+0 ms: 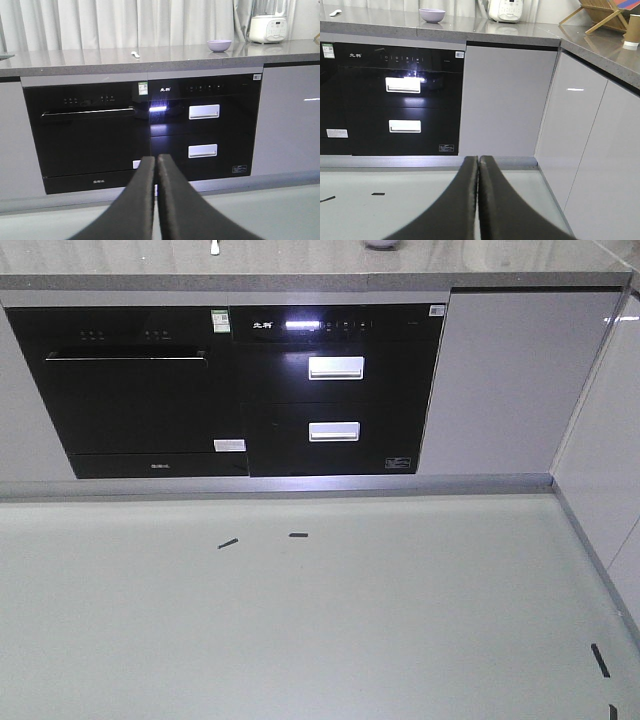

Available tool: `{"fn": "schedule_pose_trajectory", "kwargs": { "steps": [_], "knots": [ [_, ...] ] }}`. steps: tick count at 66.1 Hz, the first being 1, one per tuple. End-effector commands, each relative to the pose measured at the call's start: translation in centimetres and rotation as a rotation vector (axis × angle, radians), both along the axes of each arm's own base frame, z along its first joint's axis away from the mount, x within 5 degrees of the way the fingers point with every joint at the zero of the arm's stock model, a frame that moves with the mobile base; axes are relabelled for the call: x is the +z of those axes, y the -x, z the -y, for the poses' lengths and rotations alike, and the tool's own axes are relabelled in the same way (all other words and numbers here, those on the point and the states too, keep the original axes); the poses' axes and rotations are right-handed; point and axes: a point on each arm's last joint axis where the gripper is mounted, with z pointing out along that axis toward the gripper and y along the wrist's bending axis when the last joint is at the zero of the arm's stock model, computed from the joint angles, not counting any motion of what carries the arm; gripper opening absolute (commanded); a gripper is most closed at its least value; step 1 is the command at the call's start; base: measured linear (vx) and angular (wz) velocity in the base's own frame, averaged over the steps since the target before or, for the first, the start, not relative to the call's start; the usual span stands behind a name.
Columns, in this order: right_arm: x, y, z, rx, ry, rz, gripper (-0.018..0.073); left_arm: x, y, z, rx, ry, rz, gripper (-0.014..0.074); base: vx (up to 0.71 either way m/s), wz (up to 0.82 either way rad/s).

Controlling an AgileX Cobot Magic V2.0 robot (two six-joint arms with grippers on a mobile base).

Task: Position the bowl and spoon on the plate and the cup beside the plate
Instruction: 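Drive the base forward toward the grey countertop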

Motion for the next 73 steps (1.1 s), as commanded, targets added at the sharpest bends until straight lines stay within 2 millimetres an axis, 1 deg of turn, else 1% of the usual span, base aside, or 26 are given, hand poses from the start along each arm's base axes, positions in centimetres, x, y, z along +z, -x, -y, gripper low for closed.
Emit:
{"fn": "schedule_pose_trajectory", "kwargs": {
  "steps": [1, 73],
  "knots": [
    [0.19, -0.04, -0.05, 0.006, 0.019, 0.07, -0.0006, -0.28, 0.01, 0.07, -0.008, 0.012, 0.057, -0.0006, 0.12, -0.02],
    [0.16, -0.04, -0.05, 0.006, 0.019, 0.067, -0.0006, -0.28, 0.01, 0.07, -0.008, 0.012, 0.057, -0.0006, 0.1, -0.01]
  ]
}}
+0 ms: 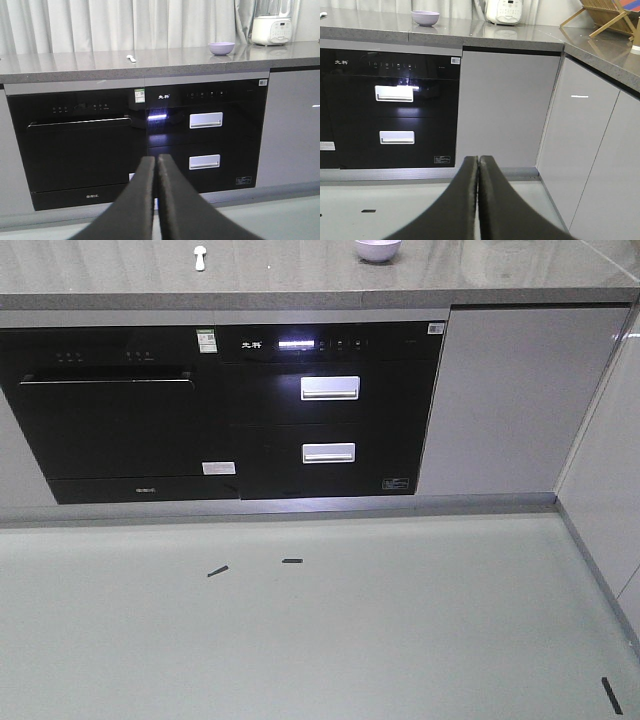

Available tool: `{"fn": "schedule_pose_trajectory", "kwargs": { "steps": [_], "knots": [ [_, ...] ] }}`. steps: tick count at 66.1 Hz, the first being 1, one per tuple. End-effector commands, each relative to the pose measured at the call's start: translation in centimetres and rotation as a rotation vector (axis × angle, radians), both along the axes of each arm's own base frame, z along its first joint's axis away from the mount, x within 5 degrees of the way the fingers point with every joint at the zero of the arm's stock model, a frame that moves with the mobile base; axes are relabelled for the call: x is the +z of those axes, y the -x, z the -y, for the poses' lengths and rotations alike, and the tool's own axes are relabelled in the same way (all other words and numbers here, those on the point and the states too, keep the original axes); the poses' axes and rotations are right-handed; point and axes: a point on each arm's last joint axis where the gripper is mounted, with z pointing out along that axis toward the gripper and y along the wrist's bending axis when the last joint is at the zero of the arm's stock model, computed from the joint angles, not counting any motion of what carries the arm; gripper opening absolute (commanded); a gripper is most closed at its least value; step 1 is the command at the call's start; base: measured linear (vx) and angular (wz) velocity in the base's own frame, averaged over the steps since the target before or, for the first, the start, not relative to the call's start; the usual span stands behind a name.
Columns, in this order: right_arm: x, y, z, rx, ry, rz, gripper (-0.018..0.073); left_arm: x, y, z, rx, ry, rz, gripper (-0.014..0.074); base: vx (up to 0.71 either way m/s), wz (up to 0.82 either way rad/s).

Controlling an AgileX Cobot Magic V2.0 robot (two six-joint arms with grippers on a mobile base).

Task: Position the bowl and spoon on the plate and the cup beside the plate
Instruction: 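Drive the base forward toward the grey countertop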

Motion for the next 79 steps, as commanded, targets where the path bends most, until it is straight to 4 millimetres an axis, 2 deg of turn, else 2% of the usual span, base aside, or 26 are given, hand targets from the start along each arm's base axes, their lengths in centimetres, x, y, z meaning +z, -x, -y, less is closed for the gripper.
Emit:
{"fn": "schedule_pose_trajectory", "kwargs": {
  "steps": [1, 79],
  "knots": [
    [0.16, -0.04, -0.05, 0.006, 0.019, 0.067, -0.0006, -0.28, 0.01, 0.07, -0.008, 0.012, 0.057, -0.0006, 0.09, -0.02],
    [0.19, -0.04, -0.05, 0.006, 0.019, 0.071, -0.0006, -0.28, 0.01, 0.07, -0.008, 0.012, 0.057, -0.0006, 0.07, -0.01]
  ]
}}
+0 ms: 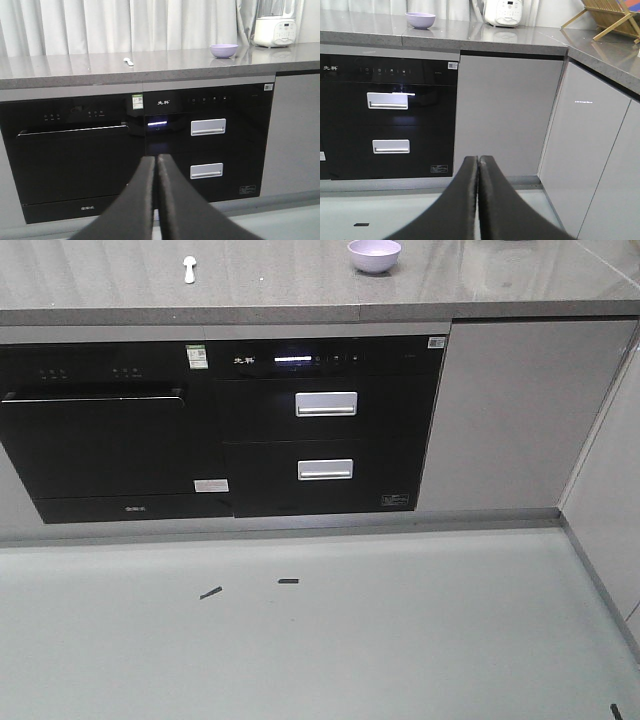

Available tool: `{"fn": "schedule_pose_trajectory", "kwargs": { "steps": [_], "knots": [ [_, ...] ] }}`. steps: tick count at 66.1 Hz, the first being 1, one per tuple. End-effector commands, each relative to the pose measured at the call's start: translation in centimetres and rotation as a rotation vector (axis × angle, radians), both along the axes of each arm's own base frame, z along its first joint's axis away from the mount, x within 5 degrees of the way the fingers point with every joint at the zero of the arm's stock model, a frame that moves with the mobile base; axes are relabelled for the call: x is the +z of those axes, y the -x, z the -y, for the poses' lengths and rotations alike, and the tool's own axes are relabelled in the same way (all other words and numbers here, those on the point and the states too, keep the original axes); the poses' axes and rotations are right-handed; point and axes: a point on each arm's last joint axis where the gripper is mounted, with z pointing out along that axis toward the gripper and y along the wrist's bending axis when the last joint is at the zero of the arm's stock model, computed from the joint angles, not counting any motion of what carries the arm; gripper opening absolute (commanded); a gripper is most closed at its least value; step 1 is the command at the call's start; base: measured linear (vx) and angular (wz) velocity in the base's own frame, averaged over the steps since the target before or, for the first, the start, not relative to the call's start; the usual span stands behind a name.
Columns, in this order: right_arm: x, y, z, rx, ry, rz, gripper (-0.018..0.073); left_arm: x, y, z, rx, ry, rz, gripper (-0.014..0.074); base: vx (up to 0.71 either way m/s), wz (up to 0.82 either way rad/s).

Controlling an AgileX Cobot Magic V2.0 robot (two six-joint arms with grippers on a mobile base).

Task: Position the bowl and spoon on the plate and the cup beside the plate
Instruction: 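Drive the base forward toward the grey countertop, then continue driving forward until the counter edge is close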

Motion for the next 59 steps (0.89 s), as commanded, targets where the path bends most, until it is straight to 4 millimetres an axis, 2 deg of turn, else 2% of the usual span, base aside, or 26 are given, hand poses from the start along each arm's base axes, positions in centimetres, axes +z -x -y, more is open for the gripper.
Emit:
{"fn": "schedule_pose_trajectory", "kwargs": {
  "steps": [1, 59],
  "knots": [
    [0.19, -0.04, -0.05, 0.006, 0.019, 0.071, -0.0006, -0.28, 0.01, 0.07, -0.008, 0.012, 0.057, -0.0006, 0.06, 0.0],
    [0.16, -0.04, -0.05, 0.006, 0.019, 0.067, -0.0006, -0.28, 0.01, 0.07, -0.008, 0.012, 0.057, -0.0006, 0.06, 0.01]
  ]
}}
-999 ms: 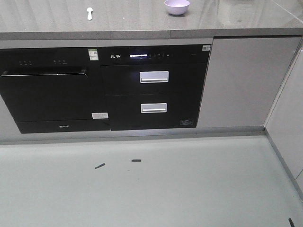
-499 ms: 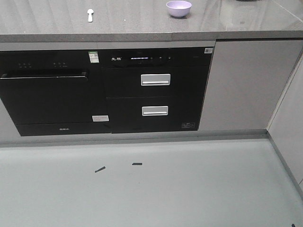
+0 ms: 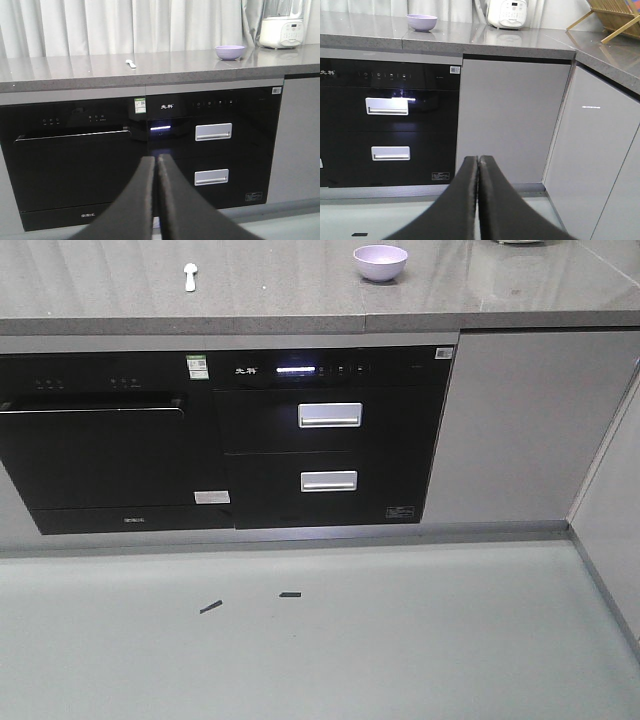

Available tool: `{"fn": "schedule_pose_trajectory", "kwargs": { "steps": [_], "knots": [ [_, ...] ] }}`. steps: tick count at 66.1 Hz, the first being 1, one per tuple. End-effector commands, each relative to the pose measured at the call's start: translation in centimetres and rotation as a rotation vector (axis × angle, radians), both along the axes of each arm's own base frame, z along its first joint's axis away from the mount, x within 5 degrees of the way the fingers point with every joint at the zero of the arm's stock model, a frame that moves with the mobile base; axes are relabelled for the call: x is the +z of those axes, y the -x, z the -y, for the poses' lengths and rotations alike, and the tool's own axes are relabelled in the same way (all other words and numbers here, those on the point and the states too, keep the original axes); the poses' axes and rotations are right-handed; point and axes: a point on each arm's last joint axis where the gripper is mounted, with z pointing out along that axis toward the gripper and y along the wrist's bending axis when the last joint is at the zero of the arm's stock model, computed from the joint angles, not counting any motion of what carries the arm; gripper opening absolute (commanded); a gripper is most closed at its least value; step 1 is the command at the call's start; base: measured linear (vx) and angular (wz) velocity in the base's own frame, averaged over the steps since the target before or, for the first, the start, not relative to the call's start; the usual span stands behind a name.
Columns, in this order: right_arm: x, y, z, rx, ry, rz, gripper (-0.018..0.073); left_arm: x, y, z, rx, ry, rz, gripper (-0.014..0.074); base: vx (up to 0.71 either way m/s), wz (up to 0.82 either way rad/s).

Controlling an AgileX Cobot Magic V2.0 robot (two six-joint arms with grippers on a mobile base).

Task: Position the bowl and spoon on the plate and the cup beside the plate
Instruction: 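Continue driving forward until the counter edge is close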

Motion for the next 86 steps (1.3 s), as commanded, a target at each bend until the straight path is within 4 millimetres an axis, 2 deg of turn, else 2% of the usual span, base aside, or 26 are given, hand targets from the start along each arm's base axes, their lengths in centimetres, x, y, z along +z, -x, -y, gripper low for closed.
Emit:
{"fn": "schedule_pose_trajectory", "kwargs": {
  "steps": [1, 86],
  "knots": [
    [0.16, -0.04, -0.05, 0.006, 0.019, 0.067, -0.0006, -0.28, 0.01, 0.07, -0.008, 0.012, 0.057, -0.0006, 0.07, 0.0],
    [0.19, -0.04, -0.05, 0.006, 0.019, 0.07, -0.0006, -0.28, 0.01, 0.07, -0.008, 0.012, 0.057, -0.0006, 0.09, -0.01]
  ]
}}
